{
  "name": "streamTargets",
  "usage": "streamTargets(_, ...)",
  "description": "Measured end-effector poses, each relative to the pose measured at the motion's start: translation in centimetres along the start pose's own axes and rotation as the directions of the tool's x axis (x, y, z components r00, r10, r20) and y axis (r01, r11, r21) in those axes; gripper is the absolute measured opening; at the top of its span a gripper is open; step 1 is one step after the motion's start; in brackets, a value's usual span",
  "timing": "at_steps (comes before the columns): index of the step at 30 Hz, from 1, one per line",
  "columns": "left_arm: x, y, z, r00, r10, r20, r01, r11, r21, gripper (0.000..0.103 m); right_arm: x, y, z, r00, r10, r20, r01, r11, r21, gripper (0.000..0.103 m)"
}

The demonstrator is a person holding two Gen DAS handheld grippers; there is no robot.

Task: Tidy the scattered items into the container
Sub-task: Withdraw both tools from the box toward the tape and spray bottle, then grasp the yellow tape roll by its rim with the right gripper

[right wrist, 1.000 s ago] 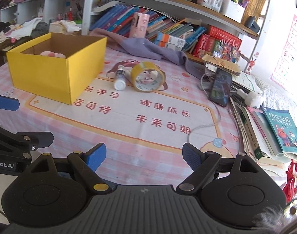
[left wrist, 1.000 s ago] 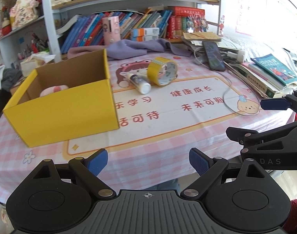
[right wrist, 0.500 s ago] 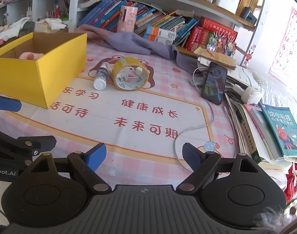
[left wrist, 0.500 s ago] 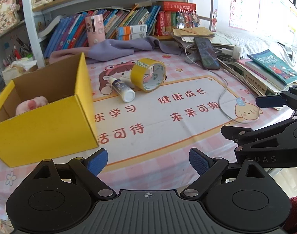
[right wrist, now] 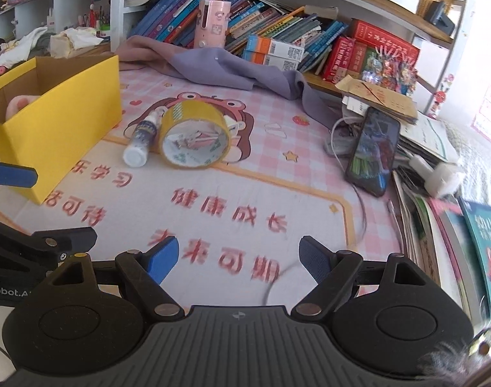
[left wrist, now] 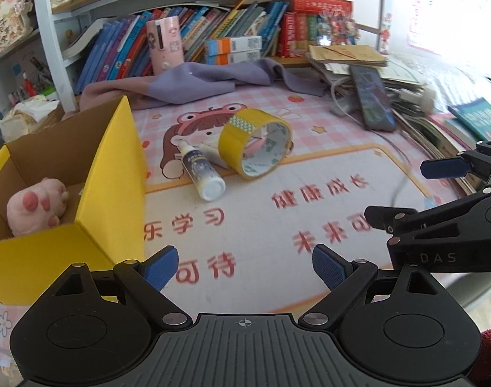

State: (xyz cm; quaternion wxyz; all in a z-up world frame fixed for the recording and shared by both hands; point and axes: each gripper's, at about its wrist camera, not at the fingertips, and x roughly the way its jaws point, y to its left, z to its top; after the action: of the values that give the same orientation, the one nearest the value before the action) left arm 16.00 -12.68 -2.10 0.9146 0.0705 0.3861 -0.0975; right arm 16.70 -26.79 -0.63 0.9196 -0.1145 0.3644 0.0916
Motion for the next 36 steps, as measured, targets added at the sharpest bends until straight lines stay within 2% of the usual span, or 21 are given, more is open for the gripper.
streamTargets(11, 3.4, -0.4, 3.1, 0.99, 0.137, -0.028, -0.138, 0.989, -0.049, 0.091, 5.9, -2.3, 4.8, 0.989, 0.136, 0.05, -0.132, 0.988, -0.082, 0.069)
streamTargets(16, 4.7, 0.0, 4.3, 0.981, 0.187, -0.048, -0.19, 0.98, -0.066, 0.091, 9.3, -1.9, 6.8, 0.983, 0.174, 0.063, -0.165, 0.977, -0.136, 0.057)
streamTargets(20, 5.4, 0.0, 4.9, 0.975, 0.211, -0.065, -0.215, 0.974, -0.065, 0.09, 11.6, -1.3, 8.1, 0.977, 0.204, 0.068, -0.19, 0.967, -0.171, 0.053)
streamTargets(23, 5.9, -0.1, 5.3, 0.972, 0.22, -0.081, -0.225, 0.972, -0.064, 0.088, 12.9, -1.1, 8.8, 0.973, 0.223, 0.064, -0.209, 0.962, -0.175, 0.044)
streamTargets(25, 6.2, -0.1, 5.5, 0.97, 0.225, -0.089, -0.23, 0.971, -0.064, 0.085, 13.5, -1.4, 9.2, 0.969, 0.237, 0.07, -0.224, 0.961, -0.16, 0.031)
streamTargets(26, 6.4, -0.1, 5.7, 0.97, 0.227, -0.092, -0.233, 0.97, -0.064, 0.085, 13.7, -1.7, 9.3, 0.966, 0.246, 0.076, -0.233, 0.961, -0.148, 0.02)
streamTargets(27, 6.5, 0.0, 5.8, 0.969, 0.228, -0.093, -0.234, 0.97, -0.065, 0.085, 13.8, -2.0, 9.5, 0.966, 0.243, 0.088, -0.23, 0.964, -0.136, 0.016)
streamTargets(33, 8.4, 0.1, 7.0, 0.968, 0.232, -0.092, -0.239, 0.968, -0.073, 0.073, 12.2, -4.9, 10.1, 0.965, 0.205, 0.163, -0.189, 0.976, -0.107, 0.011)
streamTargets(36, 9.7, 0.2, 7.7, 0.968, 0.233, -0.093, -0.24, 0.967, -0.081, 0.069, 11.9, -6.3, 9.9, 0.971, 0.202, 0.128, -0.193, 0.978, -0.079, 0.01)
